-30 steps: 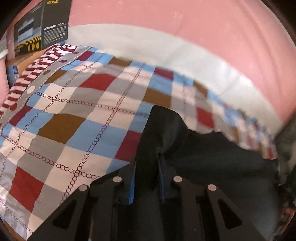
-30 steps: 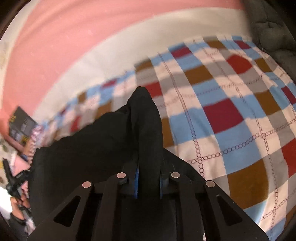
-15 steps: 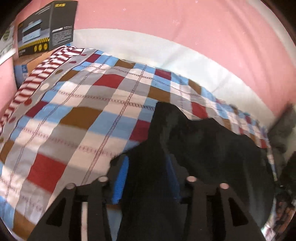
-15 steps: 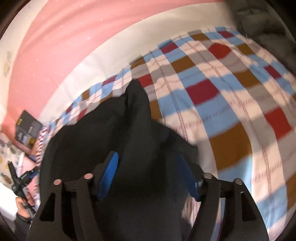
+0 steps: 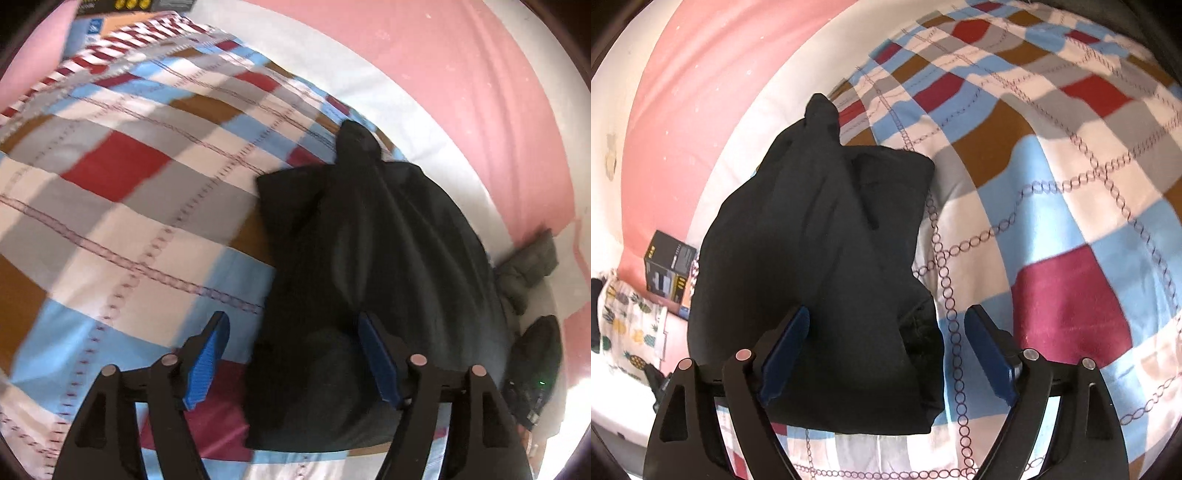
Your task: Fold large clothes
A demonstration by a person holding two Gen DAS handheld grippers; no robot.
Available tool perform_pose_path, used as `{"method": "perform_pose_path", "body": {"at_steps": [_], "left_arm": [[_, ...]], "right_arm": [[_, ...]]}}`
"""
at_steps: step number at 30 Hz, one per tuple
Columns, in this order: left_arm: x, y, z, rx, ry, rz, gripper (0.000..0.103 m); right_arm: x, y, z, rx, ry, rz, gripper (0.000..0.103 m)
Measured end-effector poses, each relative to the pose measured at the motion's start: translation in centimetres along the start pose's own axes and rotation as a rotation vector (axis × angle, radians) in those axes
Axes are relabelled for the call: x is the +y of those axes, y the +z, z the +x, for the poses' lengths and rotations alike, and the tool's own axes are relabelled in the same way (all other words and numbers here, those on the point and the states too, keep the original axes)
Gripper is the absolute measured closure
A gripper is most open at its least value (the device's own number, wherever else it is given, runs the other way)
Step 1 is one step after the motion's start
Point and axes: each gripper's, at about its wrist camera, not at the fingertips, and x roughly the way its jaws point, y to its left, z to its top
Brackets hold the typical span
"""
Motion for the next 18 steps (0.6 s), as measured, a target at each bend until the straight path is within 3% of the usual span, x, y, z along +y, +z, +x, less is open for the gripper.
{"method": "perform_pose_path", "body": {"at_steps": [6,10,15,18], "left_arm": [[0.2,0.3,2.9,0.017,-0.059,-0.049,0.009],[0.1,0.2,4.0,-0.006,-0.075,-0.057,0.002],[-1.2,-0.2,4.5,0.006,-0.079,-0.024,0.002],[-2.1,-0.1,5.0,0.023,-0.028,0.011,0.004]], "right_arm": [[-1.7,0.1,1.5,0.042,0.066,0.084,0.004],[-1.8,0.3,2.2,0.051,0.094,0.095,0.002],[0.0,0.1,3.7,0.123,0.191,0.068,0.002],[0.8,0.1,4.8,0.106,0.154,0.053,0.003]]}}
